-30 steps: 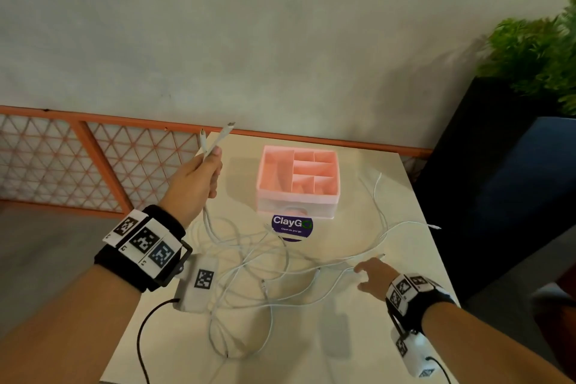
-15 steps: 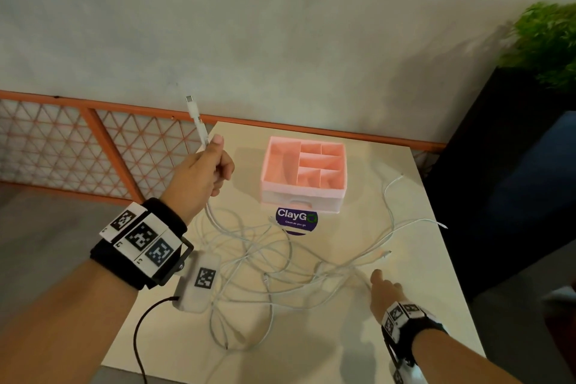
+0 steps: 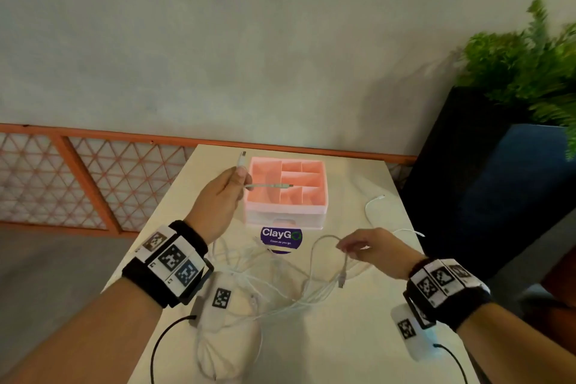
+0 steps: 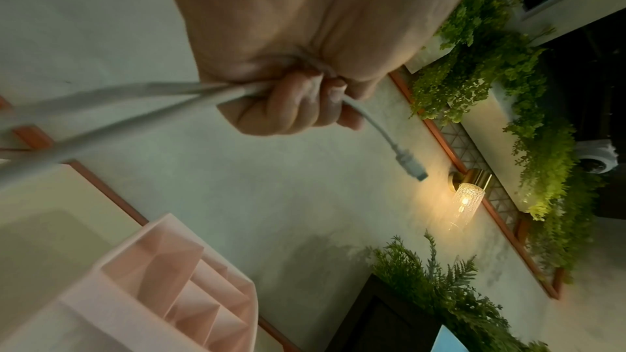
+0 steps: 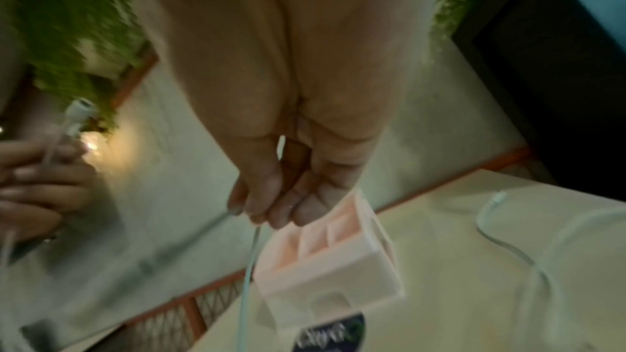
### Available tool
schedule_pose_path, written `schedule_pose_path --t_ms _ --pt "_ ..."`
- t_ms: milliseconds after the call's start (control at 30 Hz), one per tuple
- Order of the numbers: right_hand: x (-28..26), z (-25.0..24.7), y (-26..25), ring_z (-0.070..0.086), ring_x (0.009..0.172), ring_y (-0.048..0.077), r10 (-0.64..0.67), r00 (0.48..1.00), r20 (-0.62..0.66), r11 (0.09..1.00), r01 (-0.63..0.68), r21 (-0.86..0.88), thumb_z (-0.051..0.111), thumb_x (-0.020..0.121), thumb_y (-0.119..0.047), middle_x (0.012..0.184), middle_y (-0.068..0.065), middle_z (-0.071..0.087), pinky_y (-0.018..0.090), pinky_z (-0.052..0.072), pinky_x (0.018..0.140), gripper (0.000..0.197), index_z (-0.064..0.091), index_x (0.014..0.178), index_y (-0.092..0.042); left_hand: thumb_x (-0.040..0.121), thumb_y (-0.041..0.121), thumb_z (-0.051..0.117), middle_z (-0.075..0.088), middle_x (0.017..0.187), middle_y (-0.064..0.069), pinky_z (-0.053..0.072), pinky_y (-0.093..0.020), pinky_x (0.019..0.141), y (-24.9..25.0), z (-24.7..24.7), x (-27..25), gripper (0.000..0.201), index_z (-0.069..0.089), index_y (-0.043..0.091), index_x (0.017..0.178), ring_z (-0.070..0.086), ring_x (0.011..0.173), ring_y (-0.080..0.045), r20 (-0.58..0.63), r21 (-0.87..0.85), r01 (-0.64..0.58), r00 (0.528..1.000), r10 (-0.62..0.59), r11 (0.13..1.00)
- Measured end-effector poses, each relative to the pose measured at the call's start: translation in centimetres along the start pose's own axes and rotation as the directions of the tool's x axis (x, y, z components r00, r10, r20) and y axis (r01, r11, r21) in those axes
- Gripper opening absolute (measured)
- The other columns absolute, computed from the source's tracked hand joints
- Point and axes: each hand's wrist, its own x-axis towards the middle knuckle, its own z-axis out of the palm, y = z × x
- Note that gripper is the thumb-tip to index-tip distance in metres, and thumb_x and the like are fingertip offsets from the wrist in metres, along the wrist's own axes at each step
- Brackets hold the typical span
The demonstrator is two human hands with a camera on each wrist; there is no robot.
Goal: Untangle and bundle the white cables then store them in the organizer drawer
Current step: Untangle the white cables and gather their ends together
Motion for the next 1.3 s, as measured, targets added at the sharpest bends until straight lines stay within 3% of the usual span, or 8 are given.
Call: schedule_pose_path --t_ms 200,300,500,700,900,1067,1167,1300 --pt "0.4 -1.4 -5.4 0.059 0.074 0.003 -0.179 0.967 -0.182 0.955 0.215 0.203 0.063 0.084 -0.002 0.085 -0.006 0.069 0.013 0.047 0.074 0.029 0.070 0.081 -0.030 0.089 0.055 0.040 0.038 0.050 0.015 0.026 -0.026 0.051 1.0 0.8 -0.3 0.040 0.057 0.020 0.077 0.031 0.048 -0.005 0.030 -0.078 -0.017 0.999 0.019 0.997" --pt "0.5 -0.9 -8.4 0.061 0.093 0.012 -0.185 0.938 -0.295 0.868 0.296 0.398 0.060 0.088 -0.014 0.099 0.004 0.067 0.024 0.046 0.084 0.028 0.068 0.072 -0.035 0.096 0.039 0.041 0.038 0.050 0.014 0.028 -0.027 0.052 1.5 1.1 -0.6 0.030 0.055 0.022 0.076 0.033 0.048 -0.005 0.037 -0.071 -0.029 0.999 0.032 0.997" --pt "1.6 1.0 -13.8 0.064 0.083 0.024 -0.204 0.923 -0.326 0.621 0.379 0.686 0.050 0.092 -0.008 0.090 0.014 0.067 0.035 0.055 0.086 0.019 0.065 0.096 0.003 0.099 0.027 0.037 0.039 0.060 0.009 0.030 -0.021 0.052 2.6 2.6 -1.7 0.026 0.056 0.023 0.081 0.034 0.050 -0.005 0.143 -0.068 -0.018 0.989 0.028 0.998" --pt "1.9 1.5 -15.3 0.064 0.078 0.025 -0.239 0.928 -0.286 0.799 0.355 0.486 0.053 0.092 -0.011 0.094 0.026 0.068 0.034 0.052 0.079 0.021 0.068 0.096 0.002 0.099 0.030 0.036 0.039 0.056 0.011 0.028 -0.015 0.046 3.5 2.2 -2.4 0.027 0.054 0.024 0.080 0.032 0.045 -0.004 0.214 -0.094 0.082 0.975 -0.060 0.992" --pt "1.8 1.9 -15.3 0.063 0.073 0.015 -0.188 0.894 -0.406 0.709 0.409 0.574 0.056 0.090 -0.008 0.082 0.002 0.065 0.026 0.054 0.072 0.016 0.067 0.102 -0.010 0.098 0.015 0.035 0.035 0.062 0.003 0.026 -0.020 0.047 2.9 1.0 -2.7 0.024 0.058 0.018 0.091 0.029 0.051 -0.009 0.181 -0.168 0.132 0.978 -0.101 0.977" --pt "2.0 2.5 -16.1 0.063 0.072 0.016 -0.274 0.874 -0.401 0.716 0.464 0.522 0.056 0.089 -0.003 0.095 0.013 0.066 0.019 0.053 0.068 0.019 0.066 0.106 -0.006 0.091 0.005 0.037 0.033 0.065 0.000 0.026 -0.023 0.049 3.9 1.1 -2.8 0.016 0.051 0.013 0.088 0.029 0.055 -0.012 0.224 -0.090 0.159 0.965 -0.136 0.983" --pt "2.1 2.8 -16.2 0.063 0.076 0.015 -0.312 0.850 -0.424 0.757 0.492 0.431 0.058 0.087 -0.002 0.109 0.006 0.064 0.019 0.051 0.068 0.024 0.067 0.106 -0.015 0.089 0.012 0.046 0.034 0.064 0.001 0.026 -0.023 0.050 4.4 1.4 -2.9 0.011 0.049 0.017 0.080 0.030 0.053 -0.011 0.218 -0.152 0.189 0.964 -0.153 0.970" --pt "1.5 3.1 -16.1 0.067 0.068 0.019 -0.262 0.848 -0.460 0.723 0.488 0.488 0.065 0.081 0.003 0.085 0.004 0.064 0.031 0.056 0.070 0.036 0.054 0.103 -0.025 0.079 0.027 0.058 0.038 0.061 0.005 0.024 -0.020 0.046 5.1 1.4 -2.6 0.016 0.045 0.019 0.080 0.032 0.044 -0.005 0.143 -0.383 0.199 0.977 -0.155 0.902"
